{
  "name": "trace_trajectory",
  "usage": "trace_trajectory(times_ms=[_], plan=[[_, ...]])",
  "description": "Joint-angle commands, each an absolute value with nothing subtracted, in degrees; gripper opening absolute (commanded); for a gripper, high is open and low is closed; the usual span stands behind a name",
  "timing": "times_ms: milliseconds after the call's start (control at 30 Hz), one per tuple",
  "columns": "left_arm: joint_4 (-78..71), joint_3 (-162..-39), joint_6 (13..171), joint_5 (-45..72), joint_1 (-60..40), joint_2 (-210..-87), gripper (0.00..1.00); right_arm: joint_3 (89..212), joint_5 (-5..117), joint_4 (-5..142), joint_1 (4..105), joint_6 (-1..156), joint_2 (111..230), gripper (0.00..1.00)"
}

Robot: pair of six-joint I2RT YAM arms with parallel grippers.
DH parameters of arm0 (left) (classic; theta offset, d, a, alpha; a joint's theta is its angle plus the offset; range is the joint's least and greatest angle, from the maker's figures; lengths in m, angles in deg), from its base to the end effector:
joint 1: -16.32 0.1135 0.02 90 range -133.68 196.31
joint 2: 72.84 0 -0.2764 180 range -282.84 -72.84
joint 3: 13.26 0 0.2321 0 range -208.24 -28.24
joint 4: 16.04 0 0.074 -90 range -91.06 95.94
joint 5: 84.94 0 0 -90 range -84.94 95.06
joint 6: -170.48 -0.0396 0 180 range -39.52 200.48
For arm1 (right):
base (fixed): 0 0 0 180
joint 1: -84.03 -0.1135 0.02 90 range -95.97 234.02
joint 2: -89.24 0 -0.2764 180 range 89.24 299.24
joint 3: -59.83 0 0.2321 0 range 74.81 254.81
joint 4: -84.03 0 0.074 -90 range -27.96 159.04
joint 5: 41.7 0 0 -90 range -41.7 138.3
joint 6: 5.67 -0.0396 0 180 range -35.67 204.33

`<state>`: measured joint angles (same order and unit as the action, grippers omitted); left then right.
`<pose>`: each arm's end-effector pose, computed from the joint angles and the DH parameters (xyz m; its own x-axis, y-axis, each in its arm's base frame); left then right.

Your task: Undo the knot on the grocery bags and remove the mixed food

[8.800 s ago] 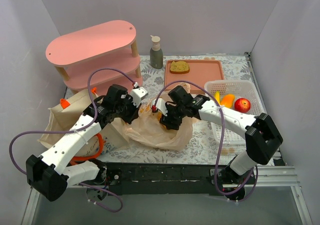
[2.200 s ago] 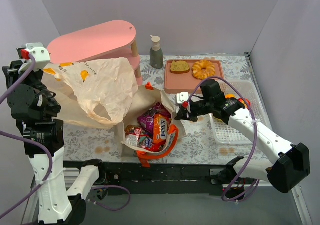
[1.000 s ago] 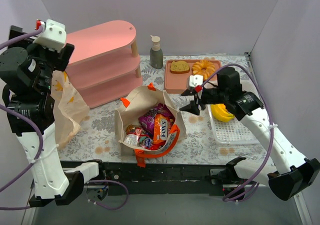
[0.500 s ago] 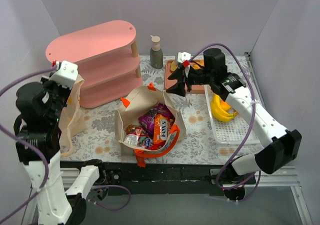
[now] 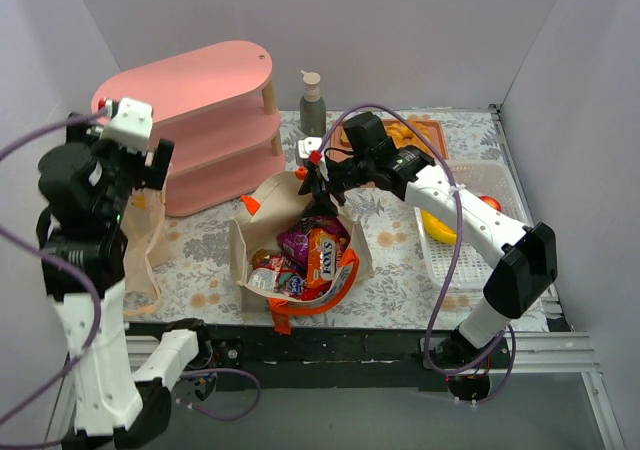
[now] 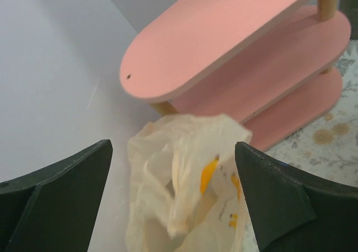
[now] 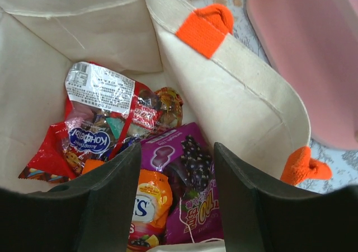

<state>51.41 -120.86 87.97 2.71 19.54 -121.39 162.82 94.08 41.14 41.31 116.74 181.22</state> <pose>0.0685 0.0055 0.5031 -0.1320 -0.1379 -0.9816 -0.1148 0.9857 -0.1230 0.2332 0.2540 0.3804 0.1656 -0.3558 -0.9198 -0.9849 -0.1080 -0.1356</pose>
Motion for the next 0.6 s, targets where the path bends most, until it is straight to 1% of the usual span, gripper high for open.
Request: trace_trajectory(times_ms=[0, 33, 100, 167, 200, 233, 300, 333, 367, 433, 567], plan=[[37.1, -122.53, 93.48, 9.81, 19.92, -132.76, 0.91, 166.22, 93.31, 41.18, 41.75, 113.61, 181.96, 0.61], [35.78, -123.68, 95.14, 9.81, 20.44, -137.13, 0.91, 165.87, 92.87, 41.62, 41.75, 113.34, 181.79, 0.61], [35.41, -126.4, 98.4, 11.56, 22.9, -141.02, 0.89, 164.3, 92.08, 42.85, 41.75, 113.16, 180.91, 0.61], [35.85, -126.24, 99.37, 14.02, 25.26, -144.28, 0.82, 163.41, 91.11, 42.76, 41.75, 113.6, 179.95, 0.61], [35.85, -125.37, 99.38, 17.07, 26.15, -144.64, 0.8, 162.88, 90.76, 42.15, 41.75, 113.95, 179.77, 0.61], [35.85, -122.66, 98.95, 18.76, 27.12, -144.38, 0.75, 162.79, 90.67, 41.71, 41.75, 114.82, 179.5, 0.61], [36.99, -119.31, 96.41, 20.96, 29.23, -143.07, 0.73, 162.53, 90.4, 40.49, 41.75, 115.97, 178.71, 0.61], [38.39, -116.77, 95.09, 21.41, 29.67, -142.8, 0.68, 162.27, 90.05, 40.13, 41.75, 116.58, 178.62, 0.61], [45.62, -115.44, 91.07, 21.85, 30.46, -141.93, 0.6, 162.09, 89.62, 39.86, 41.75, 117.81, 178.45, 0.61], [51.99, -112.03, 90.68, 19.57, 30.55, -140.61, 0.53, 162.0, 89.35, 39.77, 41.75, 118.26, 178.79, 0.61], [61.06, -103.05, 90.41, 16.5, 30.2, -136.48, 0.45, 162.44, 90.14, 39.95, 41.66, 118.17, 180.99, 0.61]])
